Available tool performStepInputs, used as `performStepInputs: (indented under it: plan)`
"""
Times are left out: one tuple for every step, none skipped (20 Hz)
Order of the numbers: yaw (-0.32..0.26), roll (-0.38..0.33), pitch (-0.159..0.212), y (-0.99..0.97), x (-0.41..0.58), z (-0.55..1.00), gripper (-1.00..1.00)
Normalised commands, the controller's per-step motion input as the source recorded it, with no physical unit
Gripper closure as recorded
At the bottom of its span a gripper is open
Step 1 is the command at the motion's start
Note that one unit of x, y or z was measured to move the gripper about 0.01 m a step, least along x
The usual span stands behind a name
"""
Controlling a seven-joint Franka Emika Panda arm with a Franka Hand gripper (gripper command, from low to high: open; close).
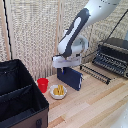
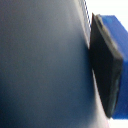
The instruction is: Please shift your gripper toward the book. Carefully hold the book with your gripper. Gently transport the book using your gripper to the caddy's front section. Safely let the book go into the caddy's front area.
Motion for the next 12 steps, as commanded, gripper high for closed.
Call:
performStepInputs:
  plan:
    - [-0.224,0.016,0.041,0.00,0.306,0.76,1.00]
    - [-0.209,0.000,0.059,0.00,0.380,0.87,1.00]
    - [-0.191,-0.003,0.050,0.00,0.454,0.92,1.00]
    - [-0.184,-0.018,0.052,0.00,0.480,0.94,1.00]
    - [-0.174,-0.043,0.049,-0.03,0.511,0.99,1.00]
    - [-0.158,-0.039,0.060,-0.09,0.526,1.00,1.00]
    - [-0.134,-0.032,0.068,-0.11,0.540,1.00,1.00]
    - [-0.112,-0.016,0.076,-0.15,0.526,1.00,1.00]
    - [-0.102,-0.010,0.083,-0.15,0.514,1.00,1.00]
    - [-0.100,0.000,0.097,-0.14,0.474,1.00,1.00]
    - [-0.096,0.000,0.116,-0.13,0.434,0.98,1.00]
    - [-0.092,0.000,0.138,-0.12,0.374,0.93,1.00]
